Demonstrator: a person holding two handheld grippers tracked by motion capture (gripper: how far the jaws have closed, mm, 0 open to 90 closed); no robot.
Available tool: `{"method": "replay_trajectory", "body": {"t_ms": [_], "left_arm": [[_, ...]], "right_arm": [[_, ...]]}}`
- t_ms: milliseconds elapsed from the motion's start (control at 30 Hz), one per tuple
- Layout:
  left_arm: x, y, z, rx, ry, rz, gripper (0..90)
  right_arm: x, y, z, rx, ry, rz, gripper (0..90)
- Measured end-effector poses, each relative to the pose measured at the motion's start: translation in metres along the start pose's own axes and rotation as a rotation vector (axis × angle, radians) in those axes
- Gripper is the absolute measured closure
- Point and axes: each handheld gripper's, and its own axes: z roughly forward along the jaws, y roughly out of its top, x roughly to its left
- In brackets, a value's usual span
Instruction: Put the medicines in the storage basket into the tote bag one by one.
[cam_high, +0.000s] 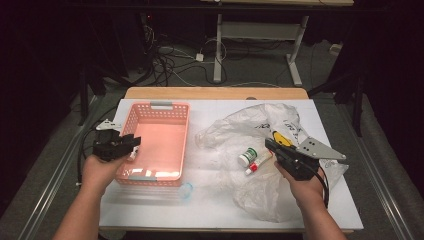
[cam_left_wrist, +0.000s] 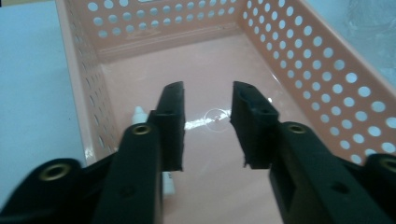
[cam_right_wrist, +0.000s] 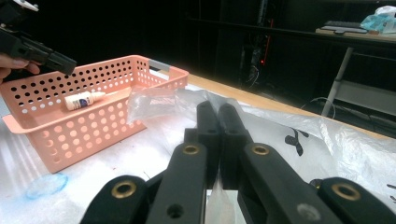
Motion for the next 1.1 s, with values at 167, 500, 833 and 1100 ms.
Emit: {"method": "replay_trajectory", "body": {"t_ms": [167,500,833,1100], "left_arm": [[0.007,0.007,0.007,0.055,-0.006,-0.018,74.5],[0.015,0.014,0.022,0.177,0.090,-0.063,88.1],[0.010,0.018,0.033,0.282,0.174,-0.054,88.1],[0.008,0.019,0.040,0.343,0.230,-0.040,88.0]], "right_arm": [[0.000,0.000,-0.001,-0.003,0.000,0.000,90.0],[-0.001,0.001,-0.002,-0.006,-0.001,0.000,90.0],[0.000,0.001,-0.003,-0.006,-0.002,0.002,90.0],[0.000,0.001,-0.002,-0.008,-0.002,-0.002,90.0]]}}
